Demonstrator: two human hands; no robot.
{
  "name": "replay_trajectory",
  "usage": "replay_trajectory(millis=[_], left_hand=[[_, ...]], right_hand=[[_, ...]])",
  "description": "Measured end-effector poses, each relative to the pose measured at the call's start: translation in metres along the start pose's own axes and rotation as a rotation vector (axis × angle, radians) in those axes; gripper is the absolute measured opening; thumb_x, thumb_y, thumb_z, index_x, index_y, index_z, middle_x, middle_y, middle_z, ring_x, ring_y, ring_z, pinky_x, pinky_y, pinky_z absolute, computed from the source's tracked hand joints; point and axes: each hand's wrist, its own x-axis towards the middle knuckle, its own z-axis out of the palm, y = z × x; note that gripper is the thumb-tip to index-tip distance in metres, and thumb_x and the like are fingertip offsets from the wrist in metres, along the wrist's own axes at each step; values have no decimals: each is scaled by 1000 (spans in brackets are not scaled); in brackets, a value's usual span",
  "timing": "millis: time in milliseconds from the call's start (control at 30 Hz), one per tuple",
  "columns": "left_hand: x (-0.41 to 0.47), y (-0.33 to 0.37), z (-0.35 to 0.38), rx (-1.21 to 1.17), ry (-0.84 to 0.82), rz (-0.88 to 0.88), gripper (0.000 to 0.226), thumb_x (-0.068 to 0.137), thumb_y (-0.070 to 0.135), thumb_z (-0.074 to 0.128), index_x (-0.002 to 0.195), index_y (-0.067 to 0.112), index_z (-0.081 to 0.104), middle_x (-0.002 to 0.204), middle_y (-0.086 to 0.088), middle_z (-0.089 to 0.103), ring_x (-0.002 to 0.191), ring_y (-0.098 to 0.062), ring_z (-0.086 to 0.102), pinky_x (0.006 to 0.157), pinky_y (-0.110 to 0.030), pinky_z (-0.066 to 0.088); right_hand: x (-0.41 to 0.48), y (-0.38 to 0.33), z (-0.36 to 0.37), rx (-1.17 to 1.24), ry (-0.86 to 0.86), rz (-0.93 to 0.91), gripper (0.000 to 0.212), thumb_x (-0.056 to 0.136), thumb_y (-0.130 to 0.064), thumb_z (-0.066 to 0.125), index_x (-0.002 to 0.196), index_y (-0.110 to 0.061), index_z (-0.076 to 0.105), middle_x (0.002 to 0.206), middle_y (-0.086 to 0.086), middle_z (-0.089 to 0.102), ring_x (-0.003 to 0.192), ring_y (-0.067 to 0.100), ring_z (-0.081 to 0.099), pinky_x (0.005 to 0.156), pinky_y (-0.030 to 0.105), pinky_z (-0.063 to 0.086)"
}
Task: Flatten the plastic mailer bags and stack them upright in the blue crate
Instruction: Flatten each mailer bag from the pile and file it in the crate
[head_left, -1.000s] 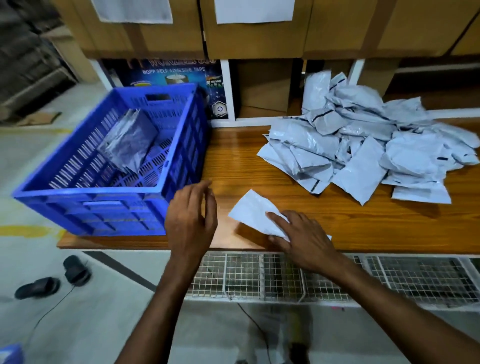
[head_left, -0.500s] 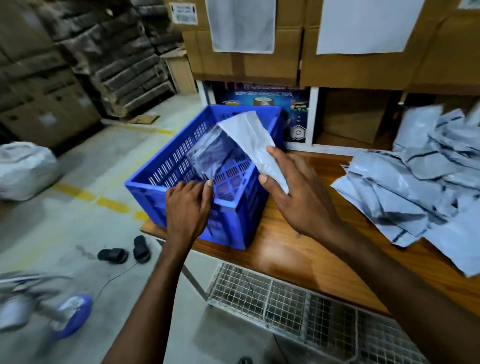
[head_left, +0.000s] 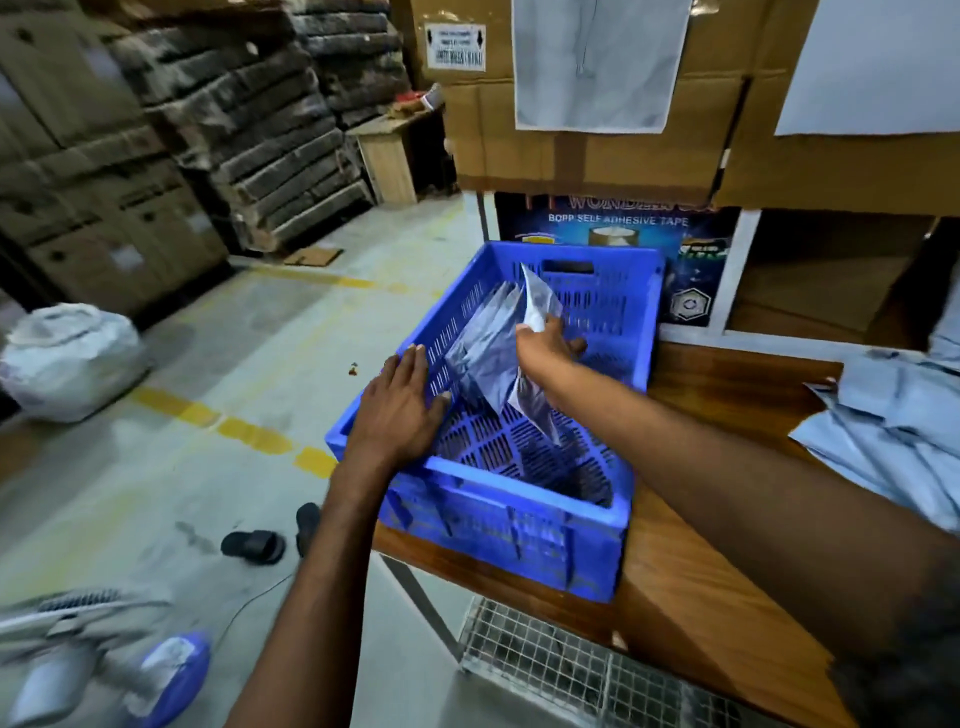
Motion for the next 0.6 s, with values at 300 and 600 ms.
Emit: replay_trajectory(millis=[300, 600], left_hand=[[10, 2, 1, 95, -79, 23, 72, 110, 51, 24, 164, 10, 0, 173, -5, -2, 158, -26, -12, 128, -42, 1], [9, 5, 0, 108, -65, 8, 71, 110, 50, 23, 164, 12, -3, 173, -3, -3, 158, -25, -15, 128, -42, -1]], right_hand=[[76, -9, 63, 73, 188, 109, 59, 107, -42, 36, 156, -10, 27, 163, 18, 20, 146, 38, 25, 117, 44, 17], [115, 6, 77, -69, 127, 24, 53, 109, -34, 21, 136, -6, 57, 146, 21, 52, 131, 39, 50, 104, 40, 39]])
